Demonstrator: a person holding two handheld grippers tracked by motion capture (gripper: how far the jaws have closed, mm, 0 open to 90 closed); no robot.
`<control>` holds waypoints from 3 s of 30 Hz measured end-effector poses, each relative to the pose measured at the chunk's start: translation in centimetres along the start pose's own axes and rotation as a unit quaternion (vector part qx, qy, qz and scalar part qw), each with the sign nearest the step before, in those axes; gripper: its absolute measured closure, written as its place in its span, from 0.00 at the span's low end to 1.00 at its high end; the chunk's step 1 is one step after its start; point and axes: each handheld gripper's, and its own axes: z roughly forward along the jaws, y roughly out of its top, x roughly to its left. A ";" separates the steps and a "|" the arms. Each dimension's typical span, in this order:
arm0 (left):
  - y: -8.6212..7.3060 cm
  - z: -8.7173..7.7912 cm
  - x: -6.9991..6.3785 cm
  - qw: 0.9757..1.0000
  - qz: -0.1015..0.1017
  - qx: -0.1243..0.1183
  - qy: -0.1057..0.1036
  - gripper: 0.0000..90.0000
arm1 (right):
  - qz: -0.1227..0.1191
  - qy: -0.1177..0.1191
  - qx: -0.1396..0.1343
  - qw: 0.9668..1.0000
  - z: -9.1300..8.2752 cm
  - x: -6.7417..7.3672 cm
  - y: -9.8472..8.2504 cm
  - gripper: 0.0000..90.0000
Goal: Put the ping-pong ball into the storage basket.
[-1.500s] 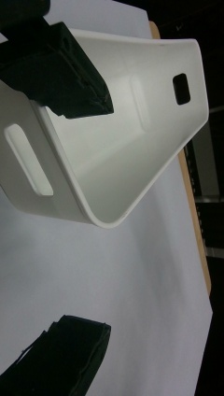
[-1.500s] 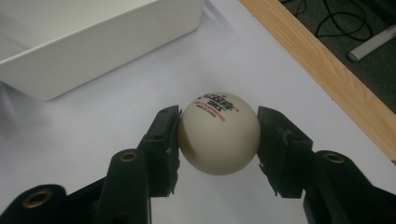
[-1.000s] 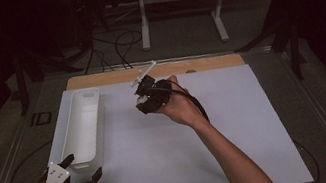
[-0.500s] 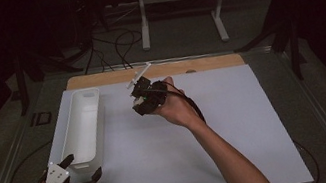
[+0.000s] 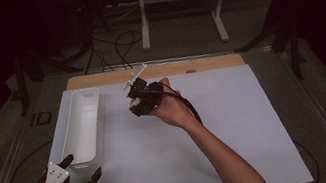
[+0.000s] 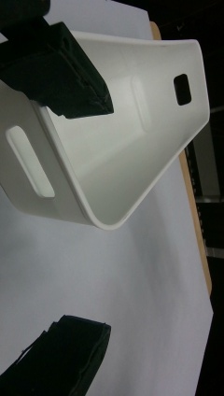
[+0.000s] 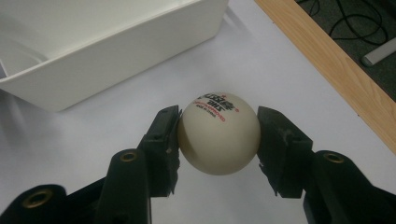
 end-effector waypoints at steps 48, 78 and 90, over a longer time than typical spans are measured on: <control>0.0 0.0 0.1 1.000 0.001 0.000 -0.001 0.00 | -0.026 0.021 -0.002 0.999 2.0 2.9 2.5 0.56; 0.0 0.0 0.2 1.000 0.001 0.001 0.000 0.00 | -0.033 0.036 -0.021 0.999 2.6 3.8 3.2 0.56; -0.1 -0.1 0.2 1.000 -0.001 0.001 0.000 0.00 | -0.035 0.040 -0.025 0.998 3.1 4.4 3.6 0.56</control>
